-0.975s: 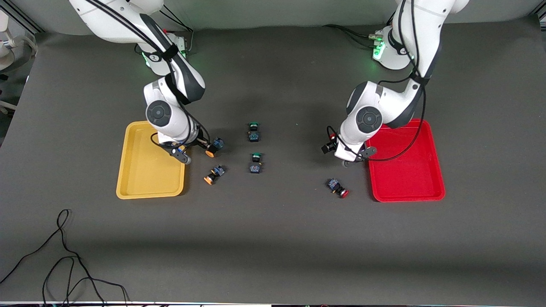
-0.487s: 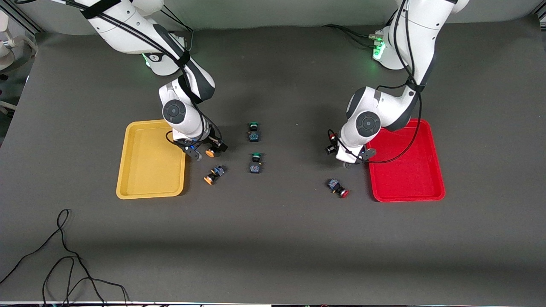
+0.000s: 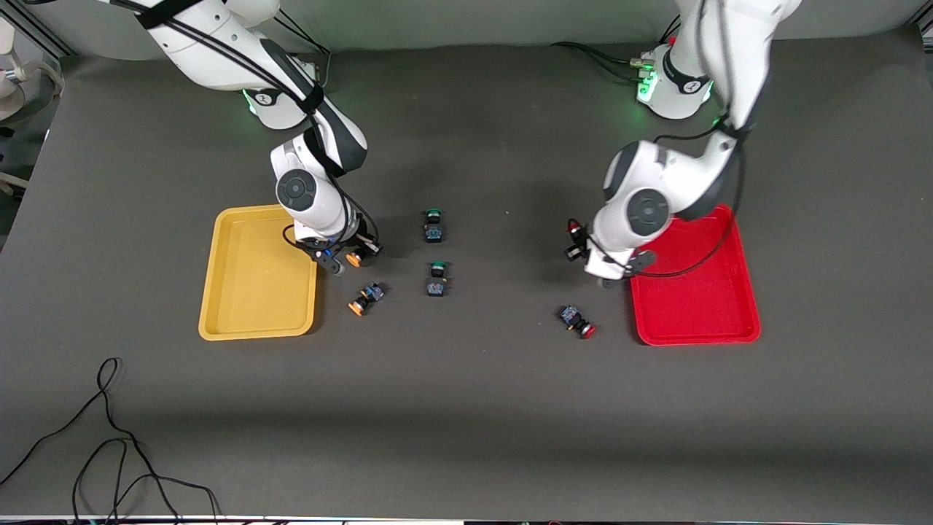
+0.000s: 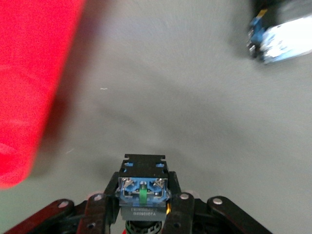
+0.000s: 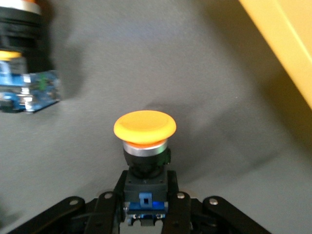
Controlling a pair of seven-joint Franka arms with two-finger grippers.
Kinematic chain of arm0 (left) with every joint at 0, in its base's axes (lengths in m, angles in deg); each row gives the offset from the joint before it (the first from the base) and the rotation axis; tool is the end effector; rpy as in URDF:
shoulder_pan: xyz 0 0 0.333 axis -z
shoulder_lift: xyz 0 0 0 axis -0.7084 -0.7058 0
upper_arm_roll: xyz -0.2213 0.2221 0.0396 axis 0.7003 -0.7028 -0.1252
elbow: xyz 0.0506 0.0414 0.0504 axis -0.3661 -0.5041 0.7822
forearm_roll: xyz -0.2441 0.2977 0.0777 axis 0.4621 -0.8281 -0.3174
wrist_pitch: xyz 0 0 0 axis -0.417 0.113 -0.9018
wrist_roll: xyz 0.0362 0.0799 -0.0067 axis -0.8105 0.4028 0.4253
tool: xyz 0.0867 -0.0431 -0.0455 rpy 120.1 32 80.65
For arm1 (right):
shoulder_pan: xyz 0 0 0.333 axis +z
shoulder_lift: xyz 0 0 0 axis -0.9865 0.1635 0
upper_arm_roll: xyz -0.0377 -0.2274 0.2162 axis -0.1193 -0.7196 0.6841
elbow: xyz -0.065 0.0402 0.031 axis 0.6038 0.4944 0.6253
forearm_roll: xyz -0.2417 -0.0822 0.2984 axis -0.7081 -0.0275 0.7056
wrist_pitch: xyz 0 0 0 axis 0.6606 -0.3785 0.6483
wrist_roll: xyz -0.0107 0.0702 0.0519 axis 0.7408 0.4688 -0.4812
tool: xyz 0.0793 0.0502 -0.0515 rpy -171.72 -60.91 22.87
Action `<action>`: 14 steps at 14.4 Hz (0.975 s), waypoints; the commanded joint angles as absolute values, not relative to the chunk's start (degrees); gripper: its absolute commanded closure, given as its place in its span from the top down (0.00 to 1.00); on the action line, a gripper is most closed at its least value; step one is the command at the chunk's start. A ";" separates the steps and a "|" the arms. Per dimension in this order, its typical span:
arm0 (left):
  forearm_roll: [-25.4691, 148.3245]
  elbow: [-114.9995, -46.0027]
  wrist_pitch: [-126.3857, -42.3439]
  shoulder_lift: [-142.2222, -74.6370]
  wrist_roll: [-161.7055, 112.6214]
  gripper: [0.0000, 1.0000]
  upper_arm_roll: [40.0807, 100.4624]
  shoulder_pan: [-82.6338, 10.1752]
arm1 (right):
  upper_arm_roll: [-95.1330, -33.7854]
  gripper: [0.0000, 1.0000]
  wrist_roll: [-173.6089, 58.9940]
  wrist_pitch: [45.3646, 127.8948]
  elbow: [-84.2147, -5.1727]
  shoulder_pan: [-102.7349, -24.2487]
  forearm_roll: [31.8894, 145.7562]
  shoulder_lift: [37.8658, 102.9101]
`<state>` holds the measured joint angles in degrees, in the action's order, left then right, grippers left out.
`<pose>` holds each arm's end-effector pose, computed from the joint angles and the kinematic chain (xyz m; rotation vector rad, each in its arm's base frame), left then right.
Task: Place red and yellow buttons in trays
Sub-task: 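Carry the yellow button into the yellow tray while the left gripper carries red into red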
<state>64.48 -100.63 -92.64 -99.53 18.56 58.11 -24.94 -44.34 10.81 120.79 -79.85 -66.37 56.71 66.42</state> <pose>0.4998 -0.2544 0.2704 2.9685 0.8325 -0.4199 0.4456 0.2495 0.1890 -2.9133 1.0342 0.2060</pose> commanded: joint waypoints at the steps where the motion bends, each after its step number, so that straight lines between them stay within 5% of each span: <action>1: 64.57 -93.85 -72.48 -88.98 11.76 0.00 57.92 -33.20 | -44.33 0.02 10.75 110.61 -79.62 -66.97 57.51 55.66; 3: 62.65 -90.57 -63.82 -84.85 2.36 0.00 57.92 -40.41 | -45.29 0.02 9.25 106.29 -79.79 -68.45 57.60 50.46; 8: 55.86 -97.92 -63.69 -76.92 -16.23 0.00 58.01 -50.46 | -57.58 0.02 -3.37 106.43 -87.76 -68.46 57.51 46.93; 11: 55.78 -108.11 -77.45 -81.29 -15.26 0.00 58.36 -49.94 | -62.43 0.03 -10.95 112.32 -93.84 -68.55 57.60 47.62; 14: 55.78 -109.20 -89.33 -91.92 -13.94 0.00 58.45 -49.32 | -62.61 0.07 -20.17 114.44 -95.18 -74.51 57.60 48.93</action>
<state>56.51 -109.64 -83.68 -85.55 -15.24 58.66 -50.15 -62.75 -14.00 113.04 -94.61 -71.40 56.71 48.75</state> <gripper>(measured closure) 0.586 0.670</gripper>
